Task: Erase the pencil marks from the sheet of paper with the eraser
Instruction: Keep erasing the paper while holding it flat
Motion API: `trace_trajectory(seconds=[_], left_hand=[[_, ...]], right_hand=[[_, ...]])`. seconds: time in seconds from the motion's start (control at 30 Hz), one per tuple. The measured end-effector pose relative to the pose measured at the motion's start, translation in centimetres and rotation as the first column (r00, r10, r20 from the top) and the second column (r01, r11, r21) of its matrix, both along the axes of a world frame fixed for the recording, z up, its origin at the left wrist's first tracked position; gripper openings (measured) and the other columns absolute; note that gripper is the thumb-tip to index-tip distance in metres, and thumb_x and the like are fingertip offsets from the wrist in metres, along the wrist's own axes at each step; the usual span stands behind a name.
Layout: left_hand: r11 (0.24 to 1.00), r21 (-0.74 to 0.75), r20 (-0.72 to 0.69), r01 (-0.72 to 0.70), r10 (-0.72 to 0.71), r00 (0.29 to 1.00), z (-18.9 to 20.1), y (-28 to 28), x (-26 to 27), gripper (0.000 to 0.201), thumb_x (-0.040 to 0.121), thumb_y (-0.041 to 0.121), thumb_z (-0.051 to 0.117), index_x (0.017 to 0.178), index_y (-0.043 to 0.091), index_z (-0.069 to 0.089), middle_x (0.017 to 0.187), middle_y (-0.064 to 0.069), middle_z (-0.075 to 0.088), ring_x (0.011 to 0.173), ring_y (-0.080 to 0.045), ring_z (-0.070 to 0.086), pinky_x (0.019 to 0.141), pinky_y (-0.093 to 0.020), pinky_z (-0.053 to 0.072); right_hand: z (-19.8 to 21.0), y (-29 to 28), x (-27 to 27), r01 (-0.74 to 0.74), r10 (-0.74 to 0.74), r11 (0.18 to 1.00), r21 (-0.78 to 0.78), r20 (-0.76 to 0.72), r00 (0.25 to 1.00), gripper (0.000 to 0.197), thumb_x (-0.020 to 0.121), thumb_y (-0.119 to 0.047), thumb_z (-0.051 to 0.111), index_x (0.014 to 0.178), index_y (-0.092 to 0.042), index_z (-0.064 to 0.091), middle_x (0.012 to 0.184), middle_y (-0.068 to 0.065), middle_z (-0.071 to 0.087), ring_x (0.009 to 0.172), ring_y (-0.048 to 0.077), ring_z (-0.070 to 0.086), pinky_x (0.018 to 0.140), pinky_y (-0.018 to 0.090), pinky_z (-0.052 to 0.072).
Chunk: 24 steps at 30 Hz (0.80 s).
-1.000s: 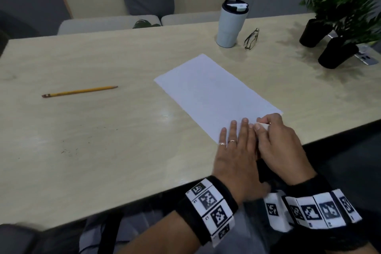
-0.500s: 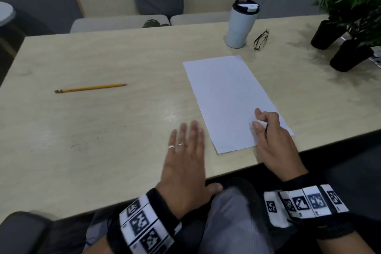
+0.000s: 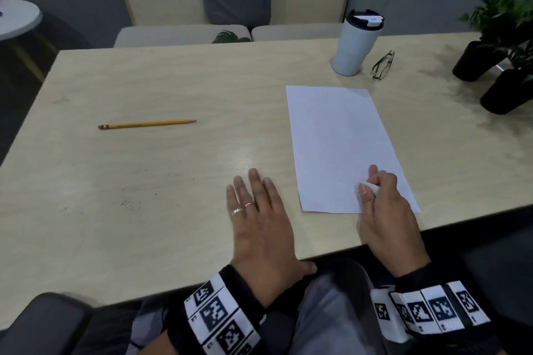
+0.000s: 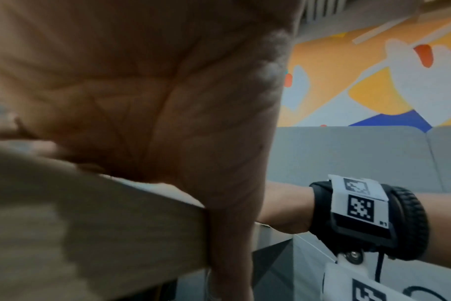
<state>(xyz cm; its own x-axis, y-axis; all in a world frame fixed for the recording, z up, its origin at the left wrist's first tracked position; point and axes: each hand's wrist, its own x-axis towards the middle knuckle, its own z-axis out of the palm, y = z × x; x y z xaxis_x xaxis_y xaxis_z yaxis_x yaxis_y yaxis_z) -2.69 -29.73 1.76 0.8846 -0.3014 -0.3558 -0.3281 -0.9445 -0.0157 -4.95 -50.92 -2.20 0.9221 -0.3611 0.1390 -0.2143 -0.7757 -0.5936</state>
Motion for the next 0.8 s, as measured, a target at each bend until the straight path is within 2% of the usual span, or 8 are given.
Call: trace_trajectory(seconds=[0.17,0.23,0.3,0.37,0.47,0.53,0.7,0.8], left_hand=[[0.91,-0.21,0.039,0.358,-0.358,0.933,-1.1,-1.5,-0.6,0.142,0.08,0.089,0.055,0.157,0.012,-0.036,0.158,-0.01,-0.051,0.146,-0.039,-0.046,0.123,-0.063,-0.016],[0.941,-0.119,0.031,0.317,-0.316,0.948,-1.3,-0.7,-0.1,0.145,0.078,0.093,0.051,0.156,0.007,-0.035,0.159,-0.015,-0.049,0.147,-0.043,-0.043,0.123,-0.062,-0.018],[0.99,-0.019,0.01,0.137,-0.137,0.991,-0.7,0.6,0.4,0.158,0.069,0.1,0.051,0.153,-0.003,-0.035,0.157,-0.028,-0.046,0.146,-0.055,-0.037,0.121,-0.066,-0.02],[0.996,-0.026,0.008,0.086,-0.085,0.996,-0.1,1.6,0.5,0.163,0.065,0.1,0.054,0.151,-0.006,-0.035,0.154,-0.031,-0.048,0.145,-0.058,-0.036,0.12,-0.07,-0.017],[0.897,-0.19,0.059,0.399,-0.395,0.917,-0.8,2.2,-0.2,0.145,0.076,0.093,0.053,0.158,0.01,-0.033,0.16,-0.011,-0.049,0.149,-0.038,-0.043,0.124,-0.064,-0.013],[0.861,-0.179,0.042,0.476,-0.476,0.878,-1.4,2.7,-0.4,0.137,0.079,0.096,0.044,0.16,0.015,-0.032,0.162,-0.005,-0.048,0.148,-0.031,-0.045,0.125,-0.06,-0.014],[0.998,-0.035,-0.003,0.052,-0.053,0.999,0.0,4.6,0.6,0.138,0.073,0.105,0.004,0.156,0.001,-0.031,0.16,-0.023,-0.044,0.149,-0.045,-0.041,0.122,-0.062,-0.021],[0.963,-0.165,0.025,0.211,-0.21,0.977,0.3,3.4,0.2,0.122,0.082,0.098,0.004,0.16,0.01,-0.028,0.164,-0.011,-0.043,0.15,-0.038,-0.042,0.123,-0.063,-0.019]], right_hand=[[0.1,0.1,0.2,0.01,-0.01,1.0,0.002,-0.014,1.0,0.009,0.112,-0.027,0.045,0.111,-0.025,0.037,0.164,0.007,0.049,0.134,0.037,0.062,0.098,0.05,0.052],[0.0,0.0,0.0,0.009,-0.009,1.0,0.014,-0.017,1.0,0.009,0.112,-0.03,0.045,0.112,-0.026,0.037,0.164,0.006,0.048,0.134,0.036,0.062,0.101,0.055,0.052],[0.0,-0.2,-0.1,0.015,-0.014,1.0,0.02,-0.015,1.0,0.009,0.112,-0.032,0.044,0.112,-0.027,0.037,0.164,0.005,0.048,0.134,0.035,0.062,0.101,0.057,0.052],[0.0,-0.2,-0.2,0.014,-0.014,1.0,0.016,-0.017,1.0,0.009,0.112,-0.033,0.044,0.111,-0.028,0.036,0.164,0.004,0.048,0.133,0.035,0.062,0.099,0.055,0.054],[0.2,-0.1,0.0,0.009,-0.008,1.0,0.007,-0.021,1.0,0.01,0.111,-0.034,0.043,0.111,-0.027,0.036,0.164,0.003,0.049,0.132,0.036,0.063,0.098,0.053,0.054],[0.3,-0.3,-0.1,0.015,-0.015,1.0,0.009,-0.023,1.0,0.01,0.111,-0.034,0.043,0.112,-0.027,0.036,0.164,0.004,0.048,0.13,0.036,0.065,0.097,0.052,0.054],[0.5,-1.6,-0.5,0.087,-0.086,0.996,0.027,-0.035,0.996,0.012,0.112,-0.03,0.047,0.113,-0.025,0.037,0.163,0.002,0.05,0.13,0.038,0.064,0.094,0.046,0.05],[0.6,-1.8,-0.4,0.109,-0.107,0.993,0.041,-0.039,0.993,0.011,0.112,-0.029,0.047,0.112,-0.025,0.037,0.164,0.002,0.049,0.132,0.038,0.063,0.091,0.042,0.046]])
